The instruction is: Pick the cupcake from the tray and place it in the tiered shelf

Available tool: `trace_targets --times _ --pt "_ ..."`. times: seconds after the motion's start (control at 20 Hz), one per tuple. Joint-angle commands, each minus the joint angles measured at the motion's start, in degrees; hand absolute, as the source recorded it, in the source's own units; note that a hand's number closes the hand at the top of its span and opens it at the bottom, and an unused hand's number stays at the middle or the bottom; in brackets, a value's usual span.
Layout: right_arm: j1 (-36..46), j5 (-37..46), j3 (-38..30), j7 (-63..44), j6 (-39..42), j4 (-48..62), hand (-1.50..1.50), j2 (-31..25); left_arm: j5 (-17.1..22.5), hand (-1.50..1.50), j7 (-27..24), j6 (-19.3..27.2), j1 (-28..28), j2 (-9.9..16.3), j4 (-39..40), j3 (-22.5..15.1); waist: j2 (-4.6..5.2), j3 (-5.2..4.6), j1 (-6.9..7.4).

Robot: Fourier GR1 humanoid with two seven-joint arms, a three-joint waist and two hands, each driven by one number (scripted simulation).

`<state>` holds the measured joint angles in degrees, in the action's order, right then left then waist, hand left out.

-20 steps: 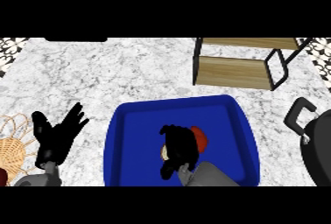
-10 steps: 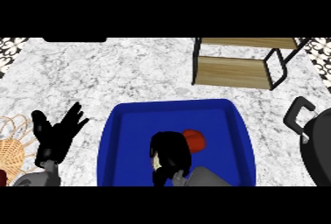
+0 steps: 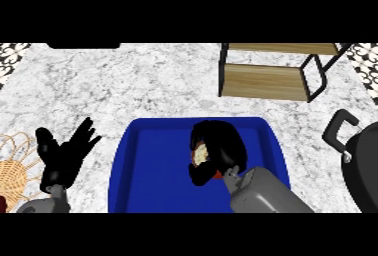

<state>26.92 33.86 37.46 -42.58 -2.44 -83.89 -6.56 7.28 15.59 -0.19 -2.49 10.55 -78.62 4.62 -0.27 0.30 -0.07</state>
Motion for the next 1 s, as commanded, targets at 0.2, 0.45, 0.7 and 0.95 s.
trace_targets --times 0.2,0.45,0.7,0.95 --pt "3.36 6.02 -5.51 -10.02 2.21 -22.23 1.5 -4.21 0.55 0.0 2.02 -0.62 2.6 0.26 -1.27 0.23 -0.28 -0.34 -0.7" --pt "13.24 6.12 -13.46 -23.06 11.64 -32.34 1.5 -4.6 -0.17 0.0 3.74 0.94 -0.3 -0.22 -1.29 0.04 -0.33 -0.37 -0.92" --pt "22.94 1.48 -25.34 -26.23 18.61 -30.96 1.5 -7.11 0.42 0.0 1.01 -1.13 1.01 0.71 0.69 1.2 0.02 -0.39 -0.09" --pt "28.14 -4.28 -35.76 -22.32 20.5 -25.71 1.5 -11.98 0.46 0.0 2.0 -1.17 -0.4 0.53 1.18 1.11 0.17 -0.34 -0.09"
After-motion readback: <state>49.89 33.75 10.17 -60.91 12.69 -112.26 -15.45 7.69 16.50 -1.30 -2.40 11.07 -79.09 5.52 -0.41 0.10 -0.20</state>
